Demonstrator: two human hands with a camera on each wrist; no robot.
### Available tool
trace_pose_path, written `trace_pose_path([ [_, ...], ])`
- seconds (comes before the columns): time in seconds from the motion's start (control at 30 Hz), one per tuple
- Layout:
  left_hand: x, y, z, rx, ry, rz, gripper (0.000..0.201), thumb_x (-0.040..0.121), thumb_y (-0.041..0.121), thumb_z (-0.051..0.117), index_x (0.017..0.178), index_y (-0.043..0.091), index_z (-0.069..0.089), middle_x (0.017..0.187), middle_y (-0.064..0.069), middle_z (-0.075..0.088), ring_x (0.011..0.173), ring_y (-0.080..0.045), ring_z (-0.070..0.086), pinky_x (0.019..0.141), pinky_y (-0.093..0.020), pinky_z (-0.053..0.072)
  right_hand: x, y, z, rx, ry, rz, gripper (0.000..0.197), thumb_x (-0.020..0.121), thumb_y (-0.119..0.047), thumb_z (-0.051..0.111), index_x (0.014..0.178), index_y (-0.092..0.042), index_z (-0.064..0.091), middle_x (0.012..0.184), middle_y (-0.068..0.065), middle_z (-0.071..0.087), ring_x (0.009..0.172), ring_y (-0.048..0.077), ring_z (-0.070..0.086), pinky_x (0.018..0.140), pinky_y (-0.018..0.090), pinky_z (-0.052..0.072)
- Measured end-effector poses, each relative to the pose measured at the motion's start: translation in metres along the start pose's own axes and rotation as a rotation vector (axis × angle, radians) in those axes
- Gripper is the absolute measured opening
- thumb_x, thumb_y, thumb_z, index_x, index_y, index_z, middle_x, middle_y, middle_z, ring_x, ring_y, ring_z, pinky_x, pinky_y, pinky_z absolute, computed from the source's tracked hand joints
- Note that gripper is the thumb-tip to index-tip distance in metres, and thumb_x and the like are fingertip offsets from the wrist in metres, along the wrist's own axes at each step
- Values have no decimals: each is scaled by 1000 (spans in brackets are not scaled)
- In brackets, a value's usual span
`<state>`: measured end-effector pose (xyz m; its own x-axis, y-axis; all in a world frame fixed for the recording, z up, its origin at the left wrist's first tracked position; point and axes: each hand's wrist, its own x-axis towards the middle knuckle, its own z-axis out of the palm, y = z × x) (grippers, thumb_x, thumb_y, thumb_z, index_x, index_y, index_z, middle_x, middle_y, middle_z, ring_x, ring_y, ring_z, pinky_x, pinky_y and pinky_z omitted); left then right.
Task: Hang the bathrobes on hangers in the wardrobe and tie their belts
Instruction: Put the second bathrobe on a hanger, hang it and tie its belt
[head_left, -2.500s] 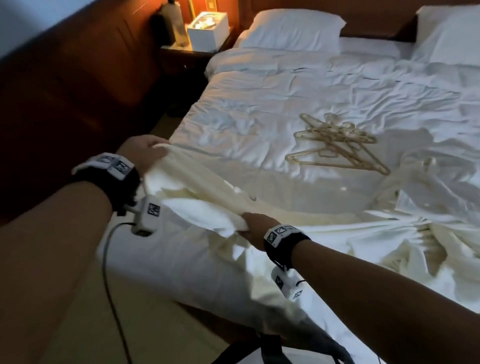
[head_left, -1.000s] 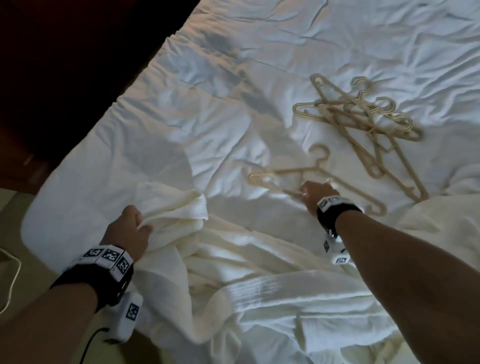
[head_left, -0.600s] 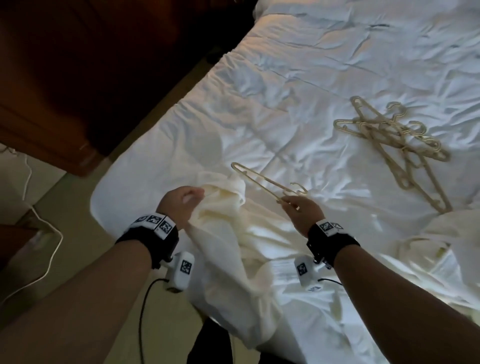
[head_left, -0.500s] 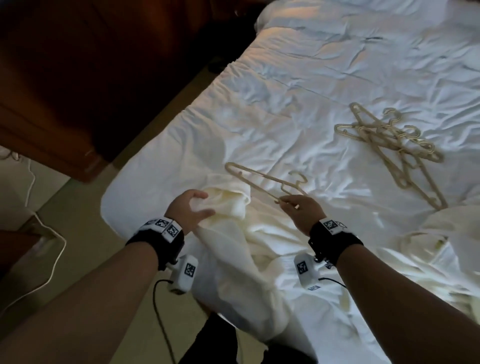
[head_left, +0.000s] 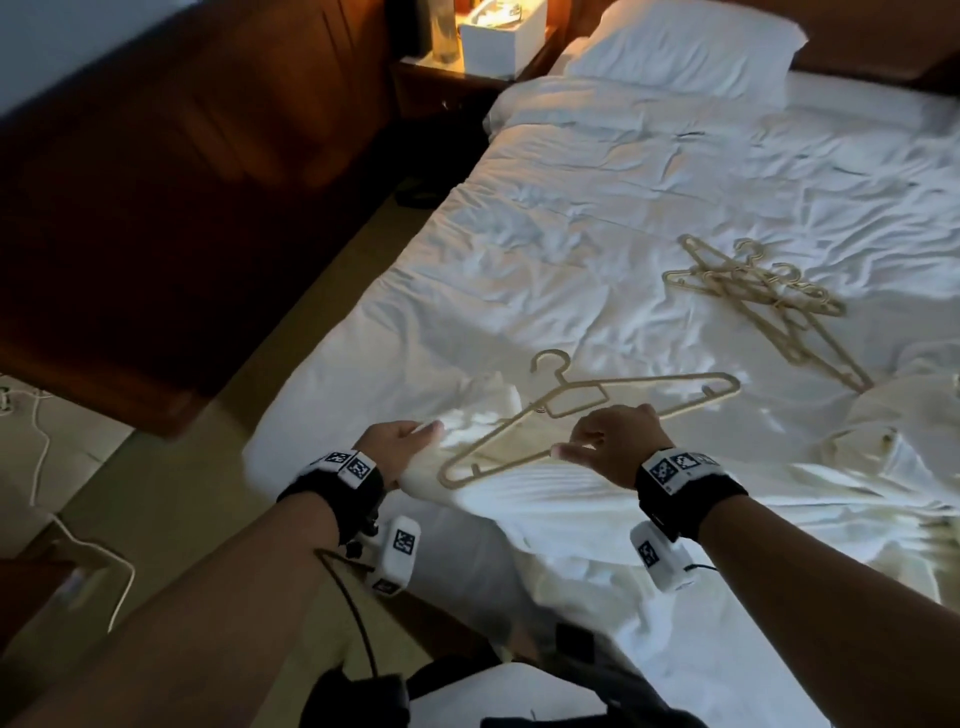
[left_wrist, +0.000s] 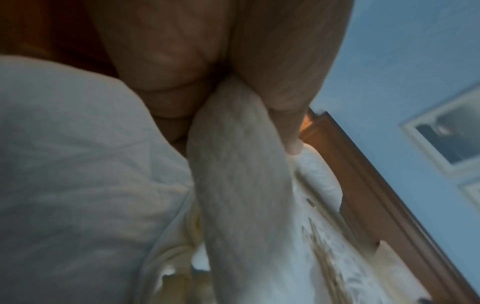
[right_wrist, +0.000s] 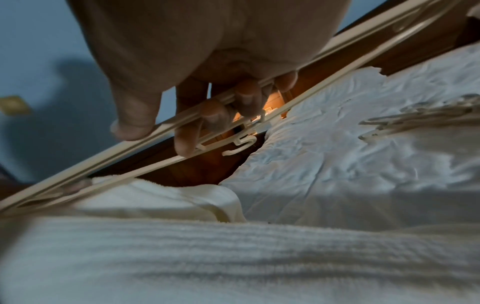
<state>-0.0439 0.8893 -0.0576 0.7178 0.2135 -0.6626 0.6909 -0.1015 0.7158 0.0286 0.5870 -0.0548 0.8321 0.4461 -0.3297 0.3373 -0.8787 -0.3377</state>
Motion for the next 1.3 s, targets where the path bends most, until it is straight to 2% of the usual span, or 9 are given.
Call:
trace_pose_path([
  [0.3,9,0,-2,-365,-168,-80,29,94,10,56,119,-4,59,115,-25,65,101,-37,66,85,-48,55,-18,-44,14,-336,-148,-303,58,70,-85,44,87,-36,68,82,-20,61,87,6,46,85,33,25],
  [0.43,17,-4,7,-489,-224,-81,39,93,22,57,122,-3,59,120,-26,62,112,-40,61,98,-51,47,-20,-59,27,-281,-184,-285,58,72,-84,44,90,-35,68,84,-19,59,90,7,46,88,35,25],
  [0.57,32,-9,8,-570,-87,-146,47,91,47,56,111,6,69,113,-16,69,109,-31,64,104,-47,43,-25,-67,37,-265,-202,-255,55,75,-81,46,93,-34,68,79,-20,52,92,8,48,92,37,27],
  [0.7,39,-13,8,-492,-20,-145,31,85,37,60,81,12,76,112,-12,69,99,-27,61,98,-45,42,-28,-74,49,-210,-156,-206,51,77,-79,46,94,-35,68,80,-21,50,90,7,43,93,37,24],
  [0.8,37,-11,7,-451,-22,-128,22,90,26,55,86,14,73,107,-22,66,94,-31,61,86,-44,51,-26,-80,52,-116,-63,-128,49,78,-77,47,92,-35,66,81,-21,50,88,5,40,93,37,24],
  [0.9,40,-6,8,-466,21,-86,27,99,9,42,86,10,66,85,-16,62,78,-30,59,68,-37,52,-25,-86,54,-117,-127,-149,47,77,-77,50,90,-35,66,83,-21,53,88,6,42,91,37,23],
  [1.03,45,-2,10,-525,16,-31,29,98,-1,37,83,5,60,78,-16,62,71,-29,60,66,-38,53,-20,-90,58,-88,-170,-141,45,77,-75,52,90,-35,66,83,-21,52,91,6,44,94,37,23],
  [1.2,43,-4,11,-542,-26,0,26,96,-2,43,86,7,66,84,-18,63,81,-32,61,84,-44,49,-10,-93,59,-54,-166,-127,44,77,-75,53,89,-35,65,82,-22,52,90,5,44,94,37,23],
  [1.3,48,-6,10,-535,38,7,27,90,-2,53,77,14,70,77,-11,64,75,-27,60,75,-37,50,-7,-95,57,-62,-177,-160,44,77,-75,53,89,-35,65,80,-21,50,89,6,44,90,35,22],
])
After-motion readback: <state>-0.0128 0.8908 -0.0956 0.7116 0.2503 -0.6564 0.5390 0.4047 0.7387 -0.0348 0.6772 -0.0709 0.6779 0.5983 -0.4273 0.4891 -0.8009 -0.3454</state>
